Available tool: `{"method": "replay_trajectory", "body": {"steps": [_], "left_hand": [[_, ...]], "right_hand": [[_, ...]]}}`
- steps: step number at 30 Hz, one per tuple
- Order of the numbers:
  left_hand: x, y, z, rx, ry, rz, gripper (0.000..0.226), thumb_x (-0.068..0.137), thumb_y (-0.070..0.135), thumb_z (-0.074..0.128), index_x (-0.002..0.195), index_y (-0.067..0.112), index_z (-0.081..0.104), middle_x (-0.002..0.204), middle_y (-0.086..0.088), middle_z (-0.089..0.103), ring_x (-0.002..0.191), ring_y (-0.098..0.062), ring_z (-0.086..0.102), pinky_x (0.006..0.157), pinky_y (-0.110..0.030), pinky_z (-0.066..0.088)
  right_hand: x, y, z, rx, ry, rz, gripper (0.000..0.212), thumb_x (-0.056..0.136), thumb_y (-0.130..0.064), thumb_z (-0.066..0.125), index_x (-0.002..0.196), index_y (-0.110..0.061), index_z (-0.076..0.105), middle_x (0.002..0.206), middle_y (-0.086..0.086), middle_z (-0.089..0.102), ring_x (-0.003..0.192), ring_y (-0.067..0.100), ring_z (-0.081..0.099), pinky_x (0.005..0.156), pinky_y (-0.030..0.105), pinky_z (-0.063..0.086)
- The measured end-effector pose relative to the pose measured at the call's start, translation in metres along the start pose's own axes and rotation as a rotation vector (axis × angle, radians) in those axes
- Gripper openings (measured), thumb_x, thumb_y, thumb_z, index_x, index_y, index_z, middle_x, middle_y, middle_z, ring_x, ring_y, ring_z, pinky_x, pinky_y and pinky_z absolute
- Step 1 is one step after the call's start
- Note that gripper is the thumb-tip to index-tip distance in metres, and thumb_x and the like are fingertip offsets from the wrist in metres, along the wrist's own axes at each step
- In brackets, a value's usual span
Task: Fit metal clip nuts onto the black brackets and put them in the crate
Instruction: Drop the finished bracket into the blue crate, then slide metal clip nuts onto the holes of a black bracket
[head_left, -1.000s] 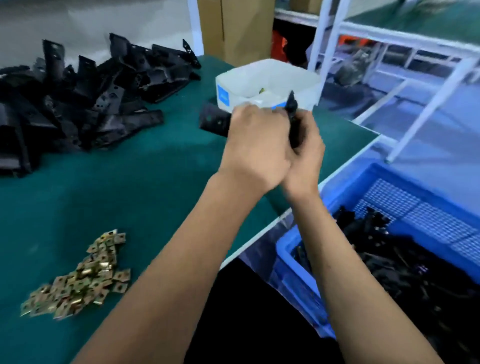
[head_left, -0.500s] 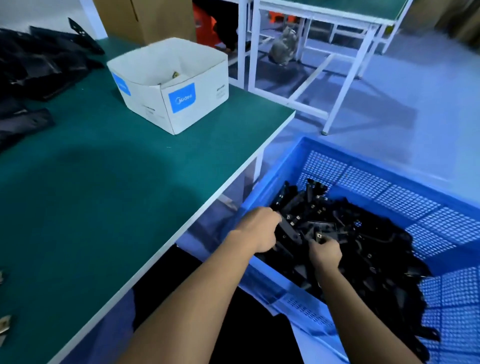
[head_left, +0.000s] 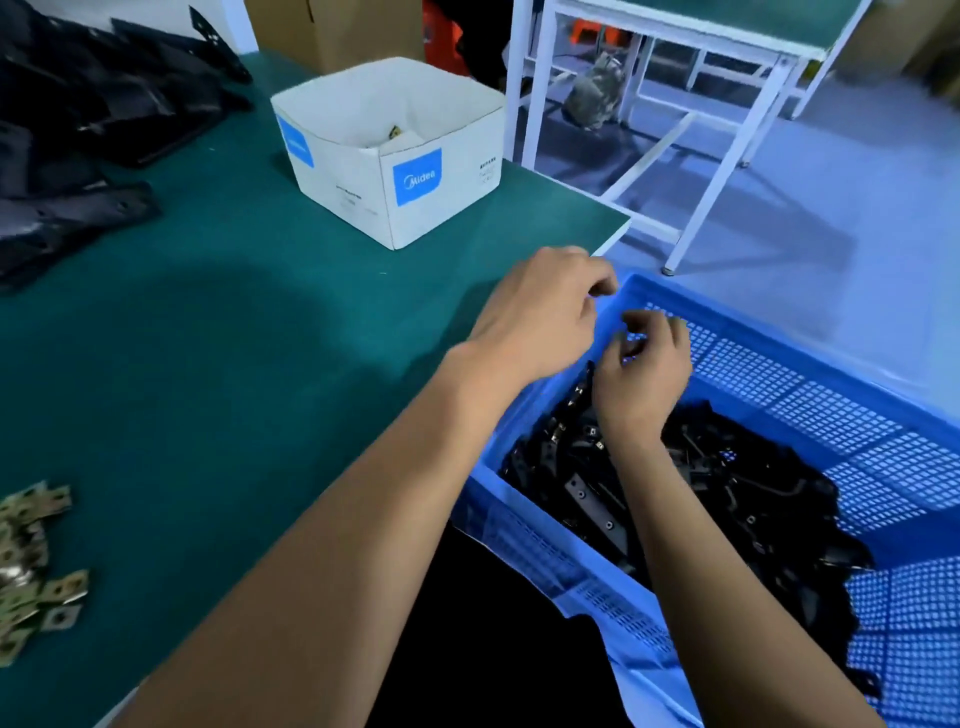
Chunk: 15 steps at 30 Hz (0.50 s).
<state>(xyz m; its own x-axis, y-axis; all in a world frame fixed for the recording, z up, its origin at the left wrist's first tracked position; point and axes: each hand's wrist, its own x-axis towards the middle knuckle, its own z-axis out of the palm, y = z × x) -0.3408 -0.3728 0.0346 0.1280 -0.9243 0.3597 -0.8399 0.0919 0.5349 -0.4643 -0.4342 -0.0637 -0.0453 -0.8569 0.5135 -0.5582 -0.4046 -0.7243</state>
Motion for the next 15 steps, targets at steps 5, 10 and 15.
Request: {"method": "replay_trajectory", "body": {"steps": [5, 10, 15], "left_hand": [[-0.024, -0.039, -0.072, -0.071, 0.248, -0.103, 0.039, 0.086, -0.002, 0.049, 0.110, 0.015, 0.075, 0.109, 0.002, 0.074, 0.100, -0.017, 0.068, 0.094, -0.034, 0.054], [-0.084, -0.094, -0.146, -0.060, 0.430, -0.293, 0.035, 0.083, -0.003, 0.057, 0.108, 0.013, 0.075, 0.100, 0.004, 0.075, 0.081, -0.011, 0.070, 0.088, -0.024, 0.055], [-0.195, -0.164, -0.226, -0.014, 0.586, -0.549, 0.030, 0.084, -0.003, 0.066, 0.107, 0.016, 0.073, 0.098, 0.003, 0.074, 0.094, -0.009, 0.072, 0.090, -0.024, 0.056]], "right_hand": [[-0.004, -0.101, 0.017, 0.184, -0.064, -0.319, 0.018, 0.087, -0.007, 0.059, 0.103, -0.007, 0.068, 0.105, 0.011, 0.059, 0.075, 0.024, 0.058, 0.074, 0.029, 0.043], [-0.042, -0.193, 0.064, 0.178, -0.601, -0.459, 0.016, 0.088, -0.013, 0.066, 0.104, -0.012, 0.069, 0.104, 0.009, 0.062, 0.083, 0.030, 0.061, 0.082, 0.042, 0.050], [-0.114, -0.290, 0.124, 0.046, -1.022, -0.669, 0.046, 0.088, -0.032, 0.075, 0.129, -0.018, 0.061, 0.120, 0.012, 0.056, 0.109, 0.035, 0.060, 0.096, 0.039, 0.048]]}}
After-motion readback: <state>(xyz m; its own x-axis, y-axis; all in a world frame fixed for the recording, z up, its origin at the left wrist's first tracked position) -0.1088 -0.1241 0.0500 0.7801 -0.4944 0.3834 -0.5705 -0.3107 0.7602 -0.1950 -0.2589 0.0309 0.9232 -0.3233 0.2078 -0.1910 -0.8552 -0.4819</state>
